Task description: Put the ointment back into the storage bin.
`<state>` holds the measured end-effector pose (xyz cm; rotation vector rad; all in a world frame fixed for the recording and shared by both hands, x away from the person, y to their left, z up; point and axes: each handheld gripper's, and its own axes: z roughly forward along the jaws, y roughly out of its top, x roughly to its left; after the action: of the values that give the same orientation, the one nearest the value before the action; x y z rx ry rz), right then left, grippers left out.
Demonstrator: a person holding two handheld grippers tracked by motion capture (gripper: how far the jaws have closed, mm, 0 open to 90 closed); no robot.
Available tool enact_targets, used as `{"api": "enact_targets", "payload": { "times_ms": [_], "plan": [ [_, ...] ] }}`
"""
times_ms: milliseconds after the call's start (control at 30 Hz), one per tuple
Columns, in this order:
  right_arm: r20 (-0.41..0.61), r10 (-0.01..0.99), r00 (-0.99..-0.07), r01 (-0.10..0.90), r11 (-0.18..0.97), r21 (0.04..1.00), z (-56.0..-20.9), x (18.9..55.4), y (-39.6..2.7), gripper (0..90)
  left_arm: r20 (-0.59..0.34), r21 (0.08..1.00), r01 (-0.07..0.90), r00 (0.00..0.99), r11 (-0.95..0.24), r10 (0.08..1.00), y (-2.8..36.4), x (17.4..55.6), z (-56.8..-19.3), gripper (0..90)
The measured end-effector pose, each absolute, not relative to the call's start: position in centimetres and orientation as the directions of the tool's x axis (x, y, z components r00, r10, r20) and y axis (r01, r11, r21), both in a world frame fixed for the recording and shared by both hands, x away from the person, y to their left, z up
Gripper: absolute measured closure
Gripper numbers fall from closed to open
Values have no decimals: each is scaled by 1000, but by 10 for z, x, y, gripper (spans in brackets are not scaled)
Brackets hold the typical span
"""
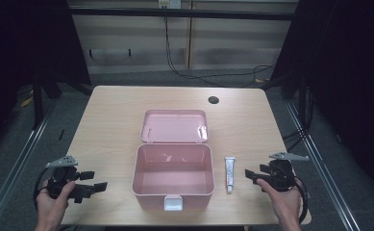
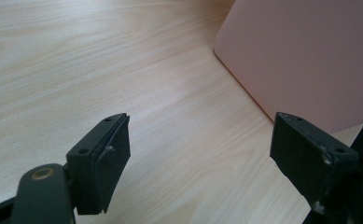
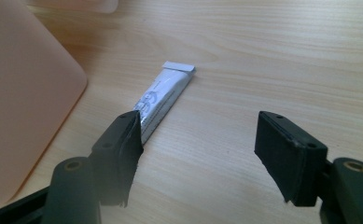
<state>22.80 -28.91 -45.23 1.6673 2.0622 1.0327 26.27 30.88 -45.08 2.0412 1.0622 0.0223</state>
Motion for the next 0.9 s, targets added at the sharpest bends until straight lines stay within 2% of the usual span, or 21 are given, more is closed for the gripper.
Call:
{"api": "enact_targets", "payload": {
  "times_ms": [33,100,133,233,300,567,600,667,867,900],
  "plan": [
    [206,935,-289,726,74,684,-451,227,-288,368,-328,667,674,647,-316,688,309,263,-451,200],
    [199,937,-288,723,76,687,-450,226,-288,387,-325,668,673,647,-317,690,308,262,-451,200],
    [224,934,-280,734,58,677,-447,225,-287,411,-325,666,674,647,-319,690,309,262,-451,200],
    [223,932,-285,742,67,667,-446,226,-285,414,-333,664,680,641,-311,691,309,262,-451,200],
    [226,923,-310,750,91,655,-445,229,-282,454,-330,663,679,643,-315,692,309,262,-452,200],
    [207,909,-361,709,123,695,-435,234,-270,471,-334,665,681,638,-307,693,310,263,-452,200],
    [213,906,-365,713,125,690,-433,235,-269,504,-334,665,681,638,-307,693,310,263,-452,200],
    [273,896,-350,773,112,625,-433,241,-264,544,-334,668,680,636,-302,695,310,262,-451,200],
    [295,882,-369,807,146,573,-433,248,-249,548,-330,669,678,638,-305,696,311,263,-451,200],
    [323,870,-372,817,142,559,-432,250,-246,563,-330,668,678,639,-306,695,311,263,-451,200]
  ]
}}
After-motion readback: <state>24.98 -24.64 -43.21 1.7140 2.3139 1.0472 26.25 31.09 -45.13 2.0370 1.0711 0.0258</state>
